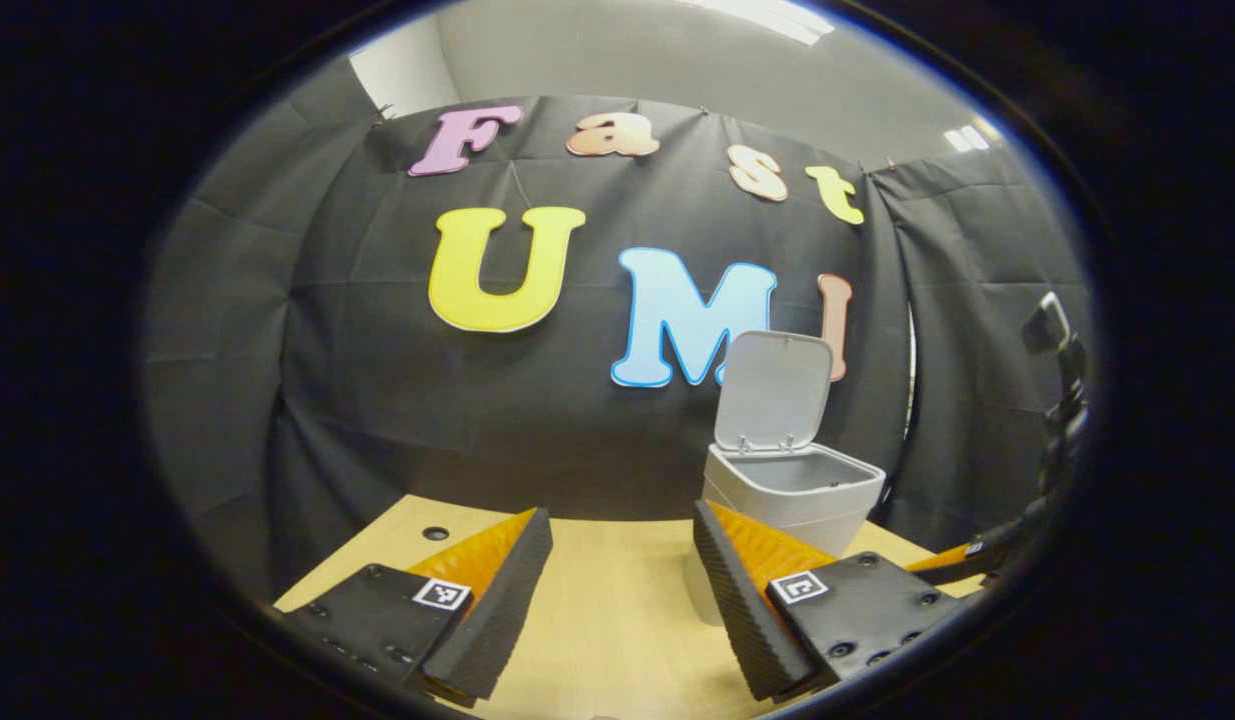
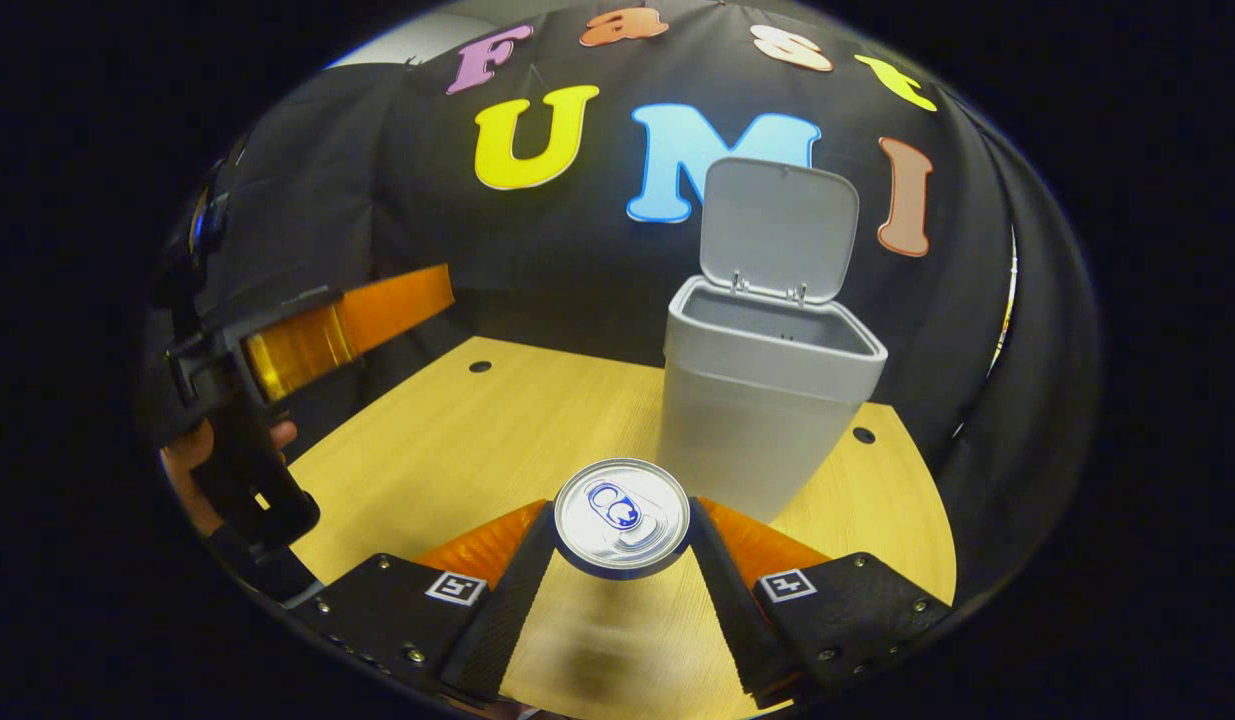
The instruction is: Press the lid of the desktop garbage bin to open it, pick up the crumpled paper on the desktop and throw it into the bin, then pick up the pop can on the desktop and drop it into the bin, and finally close the garbage bin lid.
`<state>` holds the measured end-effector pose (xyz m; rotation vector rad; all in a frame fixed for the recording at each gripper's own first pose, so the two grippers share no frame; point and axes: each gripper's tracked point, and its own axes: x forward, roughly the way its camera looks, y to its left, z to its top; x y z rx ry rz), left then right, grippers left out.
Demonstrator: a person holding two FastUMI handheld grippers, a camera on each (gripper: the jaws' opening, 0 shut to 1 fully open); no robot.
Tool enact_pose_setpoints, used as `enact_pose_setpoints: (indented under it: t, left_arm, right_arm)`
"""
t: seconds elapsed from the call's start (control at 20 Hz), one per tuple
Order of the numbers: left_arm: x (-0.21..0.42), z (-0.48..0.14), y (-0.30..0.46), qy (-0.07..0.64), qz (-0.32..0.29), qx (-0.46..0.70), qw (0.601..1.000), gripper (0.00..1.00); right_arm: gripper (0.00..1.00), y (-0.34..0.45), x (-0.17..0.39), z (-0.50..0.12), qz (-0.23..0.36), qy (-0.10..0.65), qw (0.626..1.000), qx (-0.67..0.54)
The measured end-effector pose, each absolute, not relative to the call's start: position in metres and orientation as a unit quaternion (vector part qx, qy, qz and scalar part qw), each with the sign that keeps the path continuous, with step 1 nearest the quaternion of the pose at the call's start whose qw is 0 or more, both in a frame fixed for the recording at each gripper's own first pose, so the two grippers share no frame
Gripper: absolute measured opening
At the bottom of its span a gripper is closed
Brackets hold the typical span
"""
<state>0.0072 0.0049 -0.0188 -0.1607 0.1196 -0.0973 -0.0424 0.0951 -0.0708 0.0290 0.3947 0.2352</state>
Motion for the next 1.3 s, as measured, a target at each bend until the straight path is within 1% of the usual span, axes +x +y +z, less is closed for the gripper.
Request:
enact_pose_setpoints:
  t: [0.05,0.1,0.15,0.2,0.3,0.6,0.95,1.3]
  left_arm:
    - [0.008,-0.019,0.006,0.062,-0.043,-0.084,0.994,0.93]
    - [0.007,-0.020,0.008,0.065,-0.035,-0.086,0.994,0.95]
    - [0.007,-0.021,0.010,0.069,-0.025,-0.088,0.993,0.93]
    - [0.005,-0.022,0.012,0.073,-0.016,-0.091,0.993,0.96]
    - [0.001,-0.020,0.012,0.073,-0.004,-0.101,0.992,0.94]
    - [-0.017,-0.013,0.014,0.072,0.031,-0.101,0.992,0.95]
    - [-0.034,-0.008,0.018,0.073,0.044,-0.089,0.992,0.96]
    - [-0.040,-0.010,0.015,0.075,0.035,-0.070,0.994,0.95]
  right_arm:
    - [0.83,0.091,-0.039,-0.059,0.117,0.181,0.976,0.011]
    - [0.83,0.087,-0.035,-0.050,0.118,0.168,0.979,0.009]
    - [0.84,0.083,-0.032,-0.040,0.120,0.158,0.980,0.008]
    - [0.83,0.080,-0.031,-0.032,0.122,0.150,0.981,0.010]
    - [0.83,0.071,-0.028,-0.016,0.125,0.133,0.983,0.014]
    - [0.83,0.036,-0.013,0.021,0.116,0.084,0.990,0.004]
    - [0.84,0.002,0.020,0.059,0.079,0.024,0.996,-0.026]
    - [0.83,-0.025,0.070,0.066,0.032,-0.007,0.997,-0.067]
